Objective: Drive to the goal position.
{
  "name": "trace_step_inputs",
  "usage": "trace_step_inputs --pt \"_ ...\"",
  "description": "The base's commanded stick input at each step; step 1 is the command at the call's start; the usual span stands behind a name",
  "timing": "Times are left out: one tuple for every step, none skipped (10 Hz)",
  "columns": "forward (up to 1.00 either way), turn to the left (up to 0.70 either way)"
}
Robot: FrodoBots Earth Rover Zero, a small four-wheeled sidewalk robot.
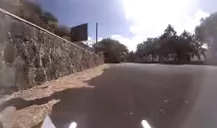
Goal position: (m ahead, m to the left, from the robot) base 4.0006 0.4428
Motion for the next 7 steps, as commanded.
trace_step_inputs --pt "0.5 0.0" --pt "0.5 0.0" --pt "0.5 0.0" --pt "0.5 0.0" --pt "0.5 0.0" --pt "0.5 0.0" --pt "0.5 0.0"
